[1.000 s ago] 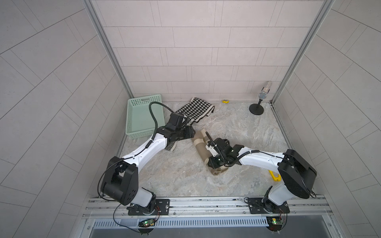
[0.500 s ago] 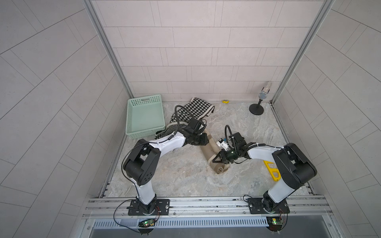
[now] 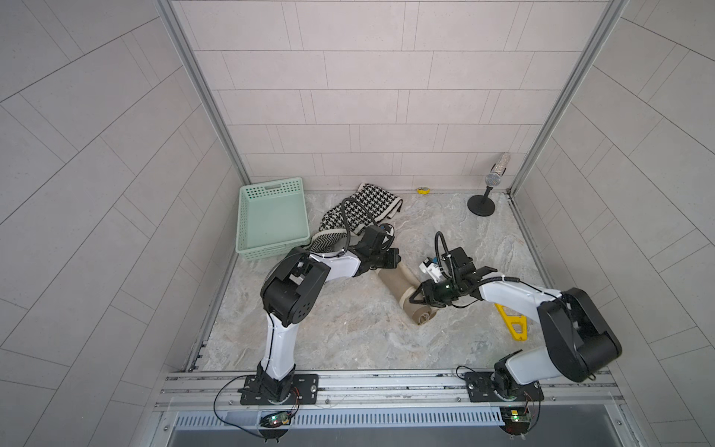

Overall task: Roll up the scarf and place it into the basket
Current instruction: Roll the scarf at the center of the board.

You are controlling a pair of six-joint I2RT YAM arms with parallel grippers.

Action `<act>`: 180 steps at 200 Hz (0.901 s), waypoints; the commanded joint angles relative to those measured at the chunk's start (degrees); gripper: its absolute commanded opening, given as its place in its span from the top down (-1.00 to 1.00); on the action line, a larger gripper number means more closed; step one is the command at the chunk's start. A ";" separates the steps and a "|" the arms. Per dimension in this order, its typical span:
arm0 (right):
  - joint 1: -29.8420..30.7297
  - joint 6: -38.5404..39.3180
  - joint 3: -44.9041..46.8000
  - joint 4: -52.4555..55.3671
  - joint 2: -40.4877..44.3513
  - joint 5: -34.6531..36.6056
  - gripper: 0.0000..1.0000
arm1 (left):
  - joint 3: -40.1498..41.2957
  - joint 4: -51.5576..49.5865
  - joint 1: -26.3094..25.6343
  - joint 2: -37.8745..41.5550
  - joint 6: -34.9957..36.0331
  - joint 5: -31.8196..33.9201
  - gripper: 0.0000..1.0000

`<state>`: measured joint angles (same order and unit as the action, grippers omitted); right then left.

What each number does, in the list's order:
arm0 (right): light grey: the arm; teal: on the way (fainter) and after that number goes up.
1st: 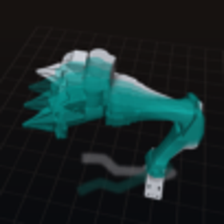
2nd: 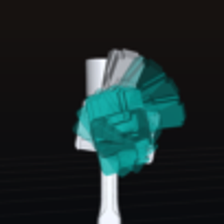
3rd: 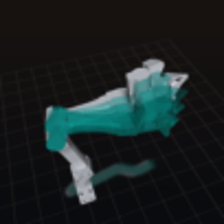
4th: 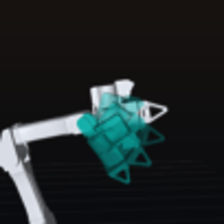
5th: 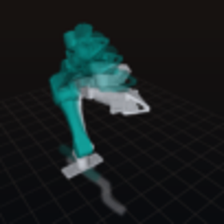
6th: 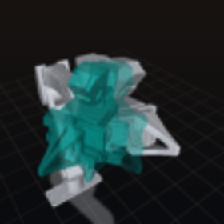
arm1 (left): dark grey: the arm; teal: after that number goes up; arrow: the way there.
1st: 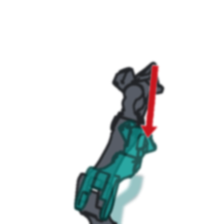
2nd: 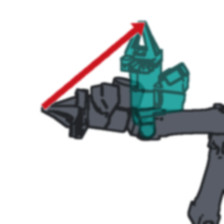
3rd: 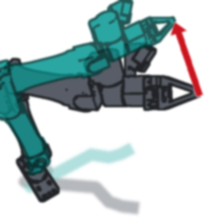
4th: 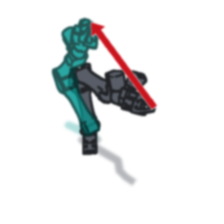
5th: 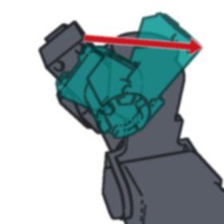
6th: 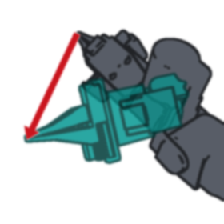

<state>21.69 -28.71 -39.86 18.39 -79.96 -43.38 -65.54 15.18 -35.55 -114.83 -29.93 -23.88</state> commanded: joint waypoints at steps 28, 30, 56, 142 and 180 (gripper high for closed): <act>12.48 6.76 -5.40 18.22 13.92 37.37 -0.27 | 4.35 18.40 -0.22 -5.37 -2.04 0.53 1.00; 13.55 7.09 -5.71 18.67 14.12 39.08 -0.28 | 4.36 18.46 -0.22 -5.47 -2.12 0.38 1.00; 27.16 10.82 -9.72 21.17 13.14 58.90 -0.41 | 4.80 18.92 -0.22 -5.67 -2.85 0.22 1.00; 35.34 15.03 -19.75 15.87 -7.74 69.71 -0.61 | 5.38 18.36 -0.22 -4.84 -4.52 -0.20 1.00; 35.67 14.65 -20.40 11.64 -13.82 69.98 -0.65 | 4.99 17.79 -0.22 -4.48 -4.93 -0.45 1.00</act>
<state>57.60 -14.81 -59.79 32.34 -91.33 23.62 -61.25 34.04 -35.66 -118.76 -34.26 -24.25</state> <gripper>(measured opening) 0.817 0.044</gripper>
